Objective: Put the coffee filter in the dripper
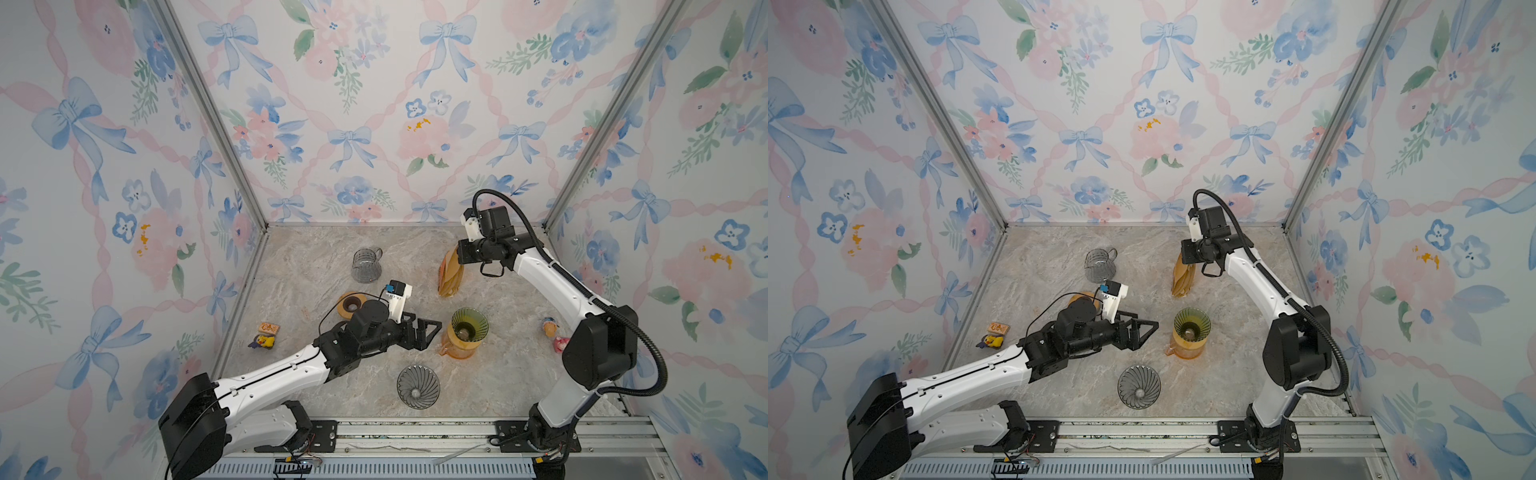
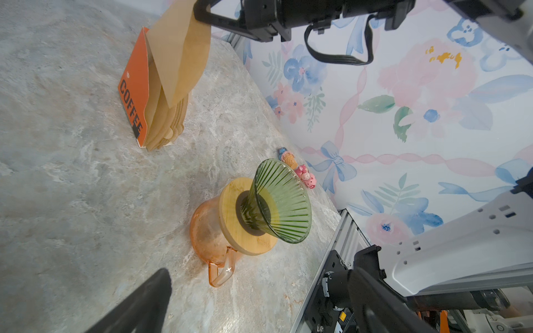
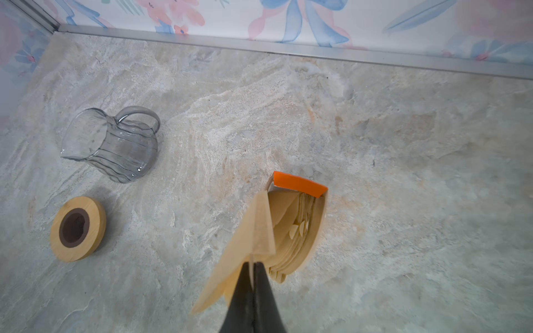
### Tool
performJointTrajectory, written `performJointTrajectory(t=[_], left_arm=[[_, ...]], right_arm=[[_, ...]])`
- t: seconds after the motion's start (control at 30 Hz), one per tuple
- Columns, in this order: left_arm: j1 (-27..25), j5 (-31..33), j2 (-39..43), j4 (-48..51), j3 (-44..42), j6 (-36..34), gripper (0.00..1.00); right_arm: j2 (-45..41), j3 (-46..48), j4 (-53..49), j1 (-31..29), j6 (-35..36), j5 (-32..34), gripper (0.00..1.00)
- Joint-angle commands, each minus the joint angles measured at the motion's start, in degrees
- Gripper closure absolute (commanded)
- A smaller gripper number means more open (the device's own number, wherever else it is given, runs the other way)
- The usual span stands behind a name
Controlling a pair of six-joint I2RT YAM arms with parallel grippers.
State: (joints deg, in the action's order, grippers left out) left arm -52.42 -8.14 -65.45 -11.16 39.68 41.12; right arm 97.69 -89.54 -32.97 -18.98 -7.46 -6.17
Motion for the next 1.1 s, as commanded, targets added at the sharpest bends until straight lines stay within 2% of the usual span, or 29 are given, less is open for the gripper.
performJointTrajectory(t=[0.0,0.47,0.77,1.07], left_arm=[[0.43,-0.54,0.06,-1.72,-0.82,0.09,0.02],[1.09,-1.25,1.69,-1.57,-0.78,-0.58,0.02],[2.75,-1.08,6.59,3.20,0.21,-2.29,0.02],[3.58,-1.33,8.86,5.51,1.01,-3.17,0.02]], right_arm=[[-2.51,0.62,-2.66,-0.91,-0.26,1.23,0.95],[-18.68,2.53,-6.99,-4.30,-0.88,5.26,0.95],[-28.69,3.45,-17.50,-8.02,-1.05,8.22,0.94],[-36.69,3.74,-29.99,-8.44,-2.39,8.73,0.95]])
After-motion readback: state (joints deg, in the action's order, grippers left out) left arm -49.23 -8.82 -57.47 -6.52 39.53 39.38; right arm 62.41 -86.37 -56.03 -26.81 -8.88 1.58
